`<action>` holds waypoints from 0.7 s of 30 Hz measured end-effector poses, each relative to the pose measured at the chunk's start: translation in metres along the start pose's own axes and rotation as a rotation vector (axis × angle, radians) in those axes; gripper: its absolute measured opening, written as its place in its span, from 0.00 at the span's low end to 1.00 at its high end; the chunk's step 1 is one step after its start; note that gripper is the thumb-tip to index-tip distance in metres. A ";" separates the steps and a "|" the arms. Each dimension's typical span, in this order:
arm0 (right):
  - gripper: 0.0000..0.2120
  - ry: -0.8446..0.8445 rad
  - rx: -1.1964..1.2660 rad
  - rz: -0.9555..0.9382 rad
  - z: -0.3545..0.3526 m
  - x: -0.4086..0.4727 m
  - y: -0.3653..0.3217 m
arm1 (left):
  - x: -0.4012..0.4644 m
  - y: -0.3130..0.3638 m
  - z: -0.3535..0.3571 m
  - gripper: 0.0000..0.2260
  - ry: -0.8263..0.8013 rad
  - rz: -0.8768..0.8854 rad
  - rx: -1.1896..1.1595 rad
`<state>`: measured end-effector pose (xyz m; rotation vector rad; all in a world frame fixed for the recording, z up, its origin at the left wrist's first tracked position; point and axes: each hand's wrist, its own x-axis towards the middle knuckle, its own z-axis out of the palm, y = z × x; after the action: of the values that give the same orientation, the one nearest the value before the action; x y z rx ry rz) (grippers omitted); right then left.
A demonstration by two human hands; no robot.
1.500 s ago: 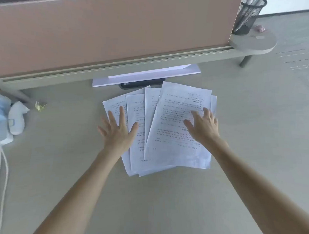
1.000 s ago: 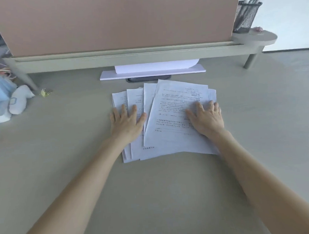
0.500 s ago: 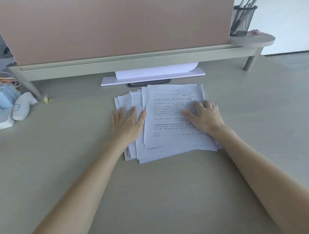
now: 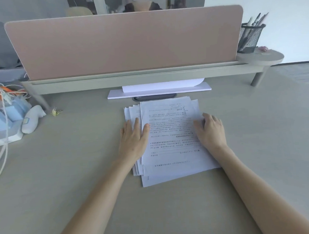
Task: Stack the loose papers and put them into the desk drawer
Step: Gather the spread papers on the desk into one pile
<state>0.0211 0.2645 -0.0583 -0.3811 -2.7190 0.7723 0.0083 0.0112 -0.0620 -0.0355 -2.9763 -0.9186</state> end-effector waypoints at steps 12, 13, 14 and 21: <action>0.11 -0.005 0.075 -0.056 0.009 0.016 -0.019 | 0.003 0.019 -0.007 0.34 -0.158 -0.051 -0.175; 0.11 -0.021 0.090 -0.051 0.006 0.018 -0.018 | 0.004 0.018 -0.008 0.34 -0.149 -0.045 -0.206; 0.10 -0.039 0.086 -0.047 0.003 0.020 -0.017 | 0.005 0.016 -0.008 0.34 -0.119 -0.044 -0.216; 0.12 -0.066 -0.102 -0.124 -0.003 0.008 -0.018 | -0.005 0.002 0.003 0.31 0.055 -0.094 0.197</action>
<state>0.0111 0.2532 -0.0446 -0.2091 -2.8204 0.6247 0.0135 0.0146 -0.0633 0.1323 -3.0225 -0.6181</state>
